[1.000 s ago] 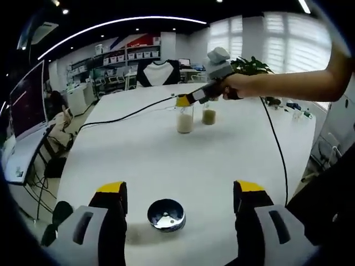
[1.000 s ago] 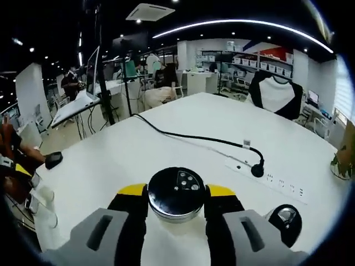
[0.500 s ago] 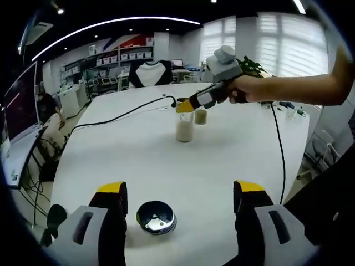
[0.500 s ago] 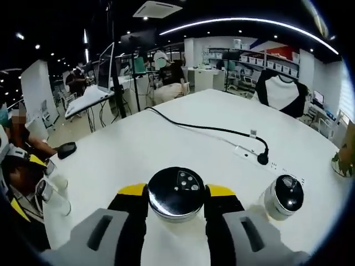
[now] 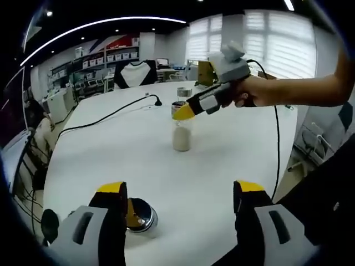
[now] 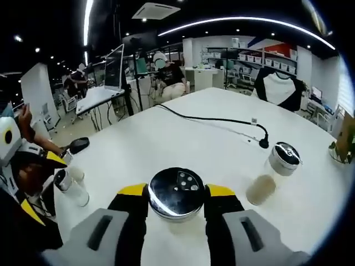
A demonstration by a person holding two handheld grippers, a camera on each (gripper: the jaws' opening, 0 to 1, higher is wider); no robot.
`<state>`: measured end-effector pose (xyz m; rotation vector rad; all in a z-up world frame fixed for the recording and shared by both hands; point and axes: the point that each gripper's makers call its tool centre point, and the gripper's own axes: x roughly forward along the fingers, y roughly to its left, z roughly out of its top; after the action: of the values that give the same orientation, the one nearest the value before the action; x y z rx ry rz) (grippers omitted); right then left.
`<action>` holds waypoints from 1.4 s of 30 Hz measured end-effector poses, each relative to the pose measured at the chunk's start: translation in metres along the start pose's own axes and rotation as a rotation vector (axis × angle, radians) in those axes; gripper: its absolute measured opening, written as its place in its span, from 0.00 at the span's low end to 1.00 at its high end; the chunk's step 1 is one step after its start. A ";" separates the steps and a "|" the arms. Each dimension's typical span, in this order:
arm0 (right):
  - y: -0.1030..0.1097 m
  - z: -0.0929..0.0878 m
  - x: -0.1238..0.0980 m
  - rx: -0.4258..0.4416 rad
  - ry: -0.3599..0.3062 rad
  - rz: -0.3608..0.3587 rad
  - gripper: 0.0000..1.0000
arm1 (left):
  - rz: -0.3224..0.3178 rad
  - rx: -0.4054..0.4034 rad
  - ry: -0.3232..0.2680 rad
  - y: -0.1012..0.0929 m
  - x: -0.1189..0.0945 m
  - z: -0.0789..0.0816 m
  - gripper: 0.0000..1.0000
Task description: Rotate the seasoning bottle until the label or dispensing opening points toward the visible target arrow and the bottle remains upright within the marked orientation range
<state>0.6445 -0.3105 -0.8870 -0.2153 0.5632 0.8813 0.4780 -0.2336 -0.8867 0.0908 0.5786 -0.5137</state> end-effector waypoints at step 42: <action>0.131 -0.048 -0.069 -0.168 0.080 0.262 0.37 | -0.212 0.120 -0.034 -0.049 0.007 -0.014 0.74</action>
<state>0.4905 -0.2937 -0.8827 -0.3354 0.6003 1.1801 0.4521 -0.2766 -0.8988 0.1353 0.5264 -0.7549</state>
